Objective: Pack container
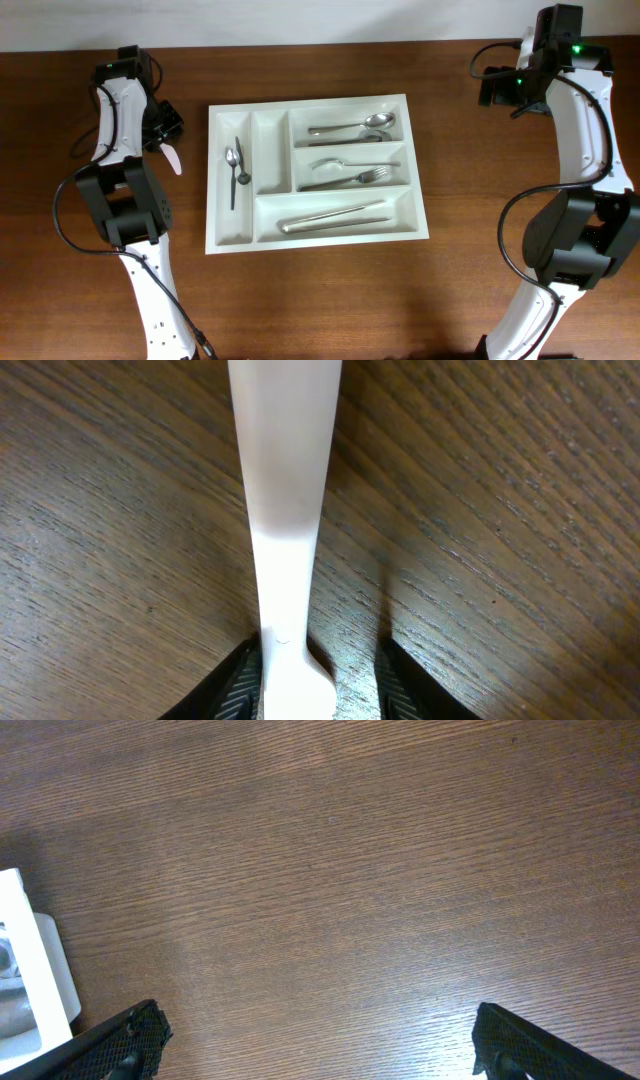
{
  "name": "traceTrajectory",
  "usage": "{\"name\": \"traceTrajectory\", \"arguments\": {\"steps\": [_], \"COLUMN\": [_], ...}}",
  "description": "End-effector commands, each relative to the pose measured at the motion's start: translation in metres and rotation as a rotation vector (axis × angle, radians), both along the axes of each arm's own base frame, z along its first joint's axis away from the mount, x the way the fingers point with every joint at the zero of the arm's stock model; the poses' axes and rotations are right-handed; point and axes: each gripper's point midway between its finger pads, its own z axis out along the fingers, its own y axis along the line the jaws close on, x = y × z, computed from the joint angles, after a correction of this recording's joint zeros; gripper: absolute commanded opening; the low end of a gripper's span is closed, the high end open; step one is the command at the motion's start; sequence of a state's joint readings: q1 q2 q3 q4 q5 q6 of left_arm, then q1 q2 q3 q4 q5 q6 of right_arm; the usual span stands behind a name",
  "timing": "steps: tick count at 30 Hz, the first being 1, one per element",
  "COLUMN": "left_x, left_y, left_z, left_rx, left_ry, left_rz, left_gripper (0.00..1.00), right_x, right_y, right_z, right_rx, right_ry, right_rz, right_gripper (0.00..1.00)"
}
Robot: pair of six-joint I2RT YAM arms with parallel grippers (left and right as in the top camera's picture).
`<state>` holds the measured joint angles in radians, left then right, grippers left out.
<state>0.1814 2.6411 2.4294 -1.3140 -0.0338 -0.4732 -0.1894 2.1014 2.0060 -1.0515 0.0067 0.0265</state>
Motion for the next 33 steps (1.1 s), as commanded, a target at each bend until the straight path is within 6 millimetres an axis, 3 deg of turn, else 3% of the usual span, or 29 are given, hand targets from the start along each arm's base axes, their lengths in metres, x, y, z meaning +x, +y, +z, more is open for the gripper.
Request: {"name": "traceTrajectory", "arguments": {"steps": [1, 4, 5, 14, 24, 33], "left_x": [-0.009, -0.019, -0.021, -0.023, 0.005, 0.006], "left_y": [0.002, 0.002, 0.002, 0.010, 0.021, 0.022], "left_z": [-0.018, -0.028, -0.030, -0.030, 0.022, 0.025], "left_rx": [0.006, -0.001, -0.001, -0.003, 0.023, 0.026], "left_ry": [0.052, 0.090, 0.097, 0.097, -0.028, -0.032], "left_rz": [0.003, 0.006, 0.006, 0.014, 0.001, -0.006], "left_gripper": [0.29, 0.06, 0.02, 0.02, 0.02, 0.02], "right_x": [-0.001, -0.001, -0.001, -0.001, -0.001, -0.001], "right_y": [-0.001, -0.001, -0.001, -0.001, -0.001, -0.001], "right_z": [0.008, 0.008, 0.008, 0.008, 0.008, 0.008], "right_rx": [0.000, 0.000, 0.000, 0.000, 0.000, 0.000], "right_ry": [-0.015, -0.015, -0.015, -0.015, -0.015, -0.015], "right_rz": [-0.010, -0.010, -0.010, -0.010, -0.010, -0.010], "right_gripper": [0.99, 0.99, 0.99, 0.99, 0.99, 0.99]}}
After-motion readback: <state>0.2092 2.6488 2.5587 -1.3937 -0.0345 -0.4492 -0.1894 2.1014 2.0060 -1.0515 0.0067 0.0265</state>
